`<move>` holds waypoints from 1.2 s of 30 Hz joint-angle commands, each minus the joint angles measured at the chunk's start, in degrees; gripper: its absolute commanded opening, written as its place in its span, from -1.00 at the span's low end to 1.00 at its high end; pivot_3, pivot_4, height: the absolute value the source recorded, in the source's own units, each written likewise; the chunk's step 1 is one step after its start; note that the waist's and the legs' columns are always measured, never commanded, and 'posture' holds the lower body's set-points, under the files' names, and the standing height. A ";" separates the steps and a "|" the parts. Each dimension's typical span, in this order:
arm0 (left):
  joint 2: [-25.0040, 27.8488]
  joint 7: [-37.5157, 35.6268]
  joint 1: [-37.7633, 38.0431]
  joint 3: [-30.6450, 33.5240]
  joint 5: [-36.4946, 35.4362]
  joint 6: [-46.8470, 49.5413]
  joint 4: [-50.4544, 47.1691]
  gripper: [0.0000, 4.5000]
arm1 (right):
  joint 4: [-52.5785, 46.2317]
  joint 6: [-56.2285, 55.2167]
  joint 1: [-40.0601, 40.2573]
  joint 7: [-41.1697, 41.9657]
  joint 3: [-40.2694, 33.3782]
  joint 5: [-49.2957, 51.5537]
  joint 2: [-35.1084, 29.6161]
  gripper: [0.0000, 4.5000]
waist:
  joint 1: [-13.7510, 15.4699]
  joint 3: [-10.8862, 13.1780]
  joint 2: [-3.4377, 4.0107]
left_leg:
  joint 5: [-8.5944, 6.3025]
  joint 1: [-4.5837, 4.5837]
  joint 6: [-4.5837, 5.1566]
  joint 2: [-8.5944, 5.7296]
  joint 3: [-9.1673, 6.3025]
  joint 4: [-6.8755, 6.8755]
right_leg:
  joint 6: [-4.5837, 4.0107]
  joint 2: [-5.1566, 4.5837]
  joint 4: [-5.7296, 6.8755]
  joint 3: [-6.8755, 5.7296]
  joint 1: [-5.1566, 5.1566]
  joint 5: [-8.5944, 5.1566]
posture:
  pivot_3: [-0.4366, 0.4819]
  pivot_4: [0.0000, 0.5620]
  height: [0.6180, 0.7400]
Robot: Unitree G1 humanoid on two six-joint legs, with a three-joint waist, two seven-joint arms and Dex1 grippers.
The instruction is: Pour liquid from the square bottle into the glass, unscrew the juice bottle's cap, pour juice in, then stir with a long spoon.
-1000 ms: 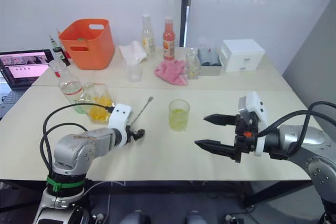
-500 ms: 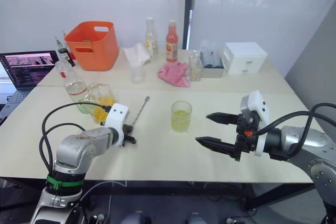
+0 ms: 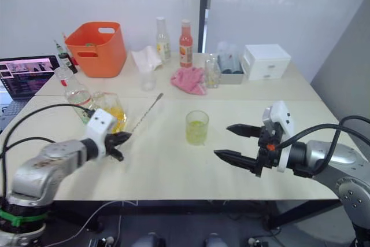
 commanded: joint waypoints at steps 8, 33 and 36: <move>18.88 -28.19 13.28 5.09 1.20 -22.73 6.33 -0.99 | -1.03 -0.86 -1.08 -1.00 0.11 -0.03 0.31 1.00 | 0.01 0.16 0.04 | -0.01 -0.01 0.00 0.29 0.07 -0.07 | -0.18 -0.02 -0.14 -0.02 -0.10 -0.10 | -0.05 -0.47 0.59; 19.76 -39.44 3.26 -5.95 10.29 -31.59 21.47 0.44 | -2.74 -1.17 0.49 -5.42 1.00 -1.30 2.65 1.00 | -0.02 0.18 0.10 | -0.02 -0.61 0.04 0.57 0.70 -0.06 | -0.16 0.19 -0.30 -0.02 -0.77 0.13 | -0.05 -0.47 0.59; 18.94 -39.28 2.20 -7.29 10.92 -30.46 22.03 0.44 | -3.05 -1.14 0.77 -6.01 0.77 -1.48 3.03 1.00 | 0.00 0.18 0.10 | -0.02 -0.62 0.04 0.56 0.70 -0.05 | -0.16 0.20 -0.30 -0.02 -0.77 0.13 | -0.05 -0.47 0.59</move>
